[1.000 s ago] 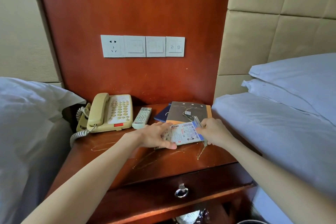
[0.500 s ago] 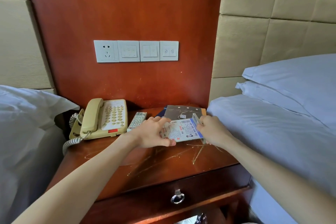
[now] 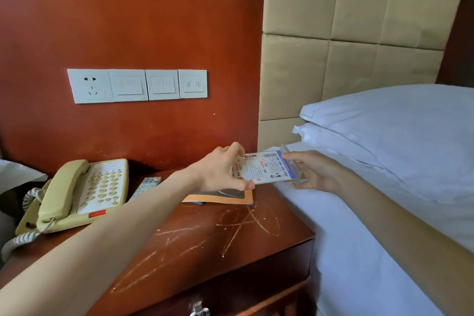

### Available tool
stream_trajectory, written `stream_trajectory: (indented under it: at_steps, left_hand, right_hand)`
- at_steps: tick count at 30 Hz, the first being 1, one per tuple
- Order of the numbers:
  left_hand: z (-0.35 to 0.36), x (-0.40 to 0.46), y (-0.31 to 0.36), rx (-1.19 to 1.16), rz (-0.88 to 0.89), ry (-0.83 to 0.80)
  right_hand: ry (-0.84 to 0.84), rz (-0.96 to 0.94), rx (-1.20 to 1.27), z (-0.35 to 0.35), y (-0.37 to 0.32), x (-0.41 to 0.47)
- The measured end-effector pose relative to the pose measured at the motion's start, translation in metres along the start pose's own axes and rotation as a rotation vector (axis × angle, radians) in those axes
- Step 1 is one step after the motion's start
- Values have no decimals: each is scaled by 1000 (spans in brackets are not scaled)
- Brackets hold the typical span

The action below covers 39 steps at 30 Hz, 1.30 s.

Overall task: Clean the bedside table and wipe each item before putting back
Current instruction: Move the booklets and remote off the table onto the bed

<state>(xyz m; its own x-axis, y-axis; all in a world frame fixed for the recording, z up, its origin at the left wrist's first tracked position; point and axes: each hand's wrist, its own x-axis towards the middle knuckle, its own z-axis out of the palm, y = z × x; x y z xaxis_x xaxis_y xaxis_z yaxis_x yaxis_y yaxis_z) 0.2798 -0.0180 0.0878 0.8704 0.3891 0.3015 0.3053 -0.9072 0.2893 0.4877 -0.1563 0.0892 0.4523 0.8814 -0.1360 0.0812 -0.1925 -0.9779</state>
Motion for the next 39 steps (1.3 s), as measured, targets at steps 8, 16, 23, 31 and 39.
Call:
stream_trajectory:
  at_steps: [8,16,23,31,39]
  left_hand:
    - [43,69,17,-64,56,52]
    - [93,120,29,-174,-162,185]
    - [108,140,42,-280,-224,120]
    - [98,140,40,-302,-256,88]
    - [77,95,-3,-335,-327,244]
  right_hand:
    - [139,18,230,-65,12,11]
    - [301,54,382,-120,32,28]
    - [456,107,294,-136,43,39]
    - [736,37,-773,-150,24,36]
    - [565,-275,-638,-83,8,43]
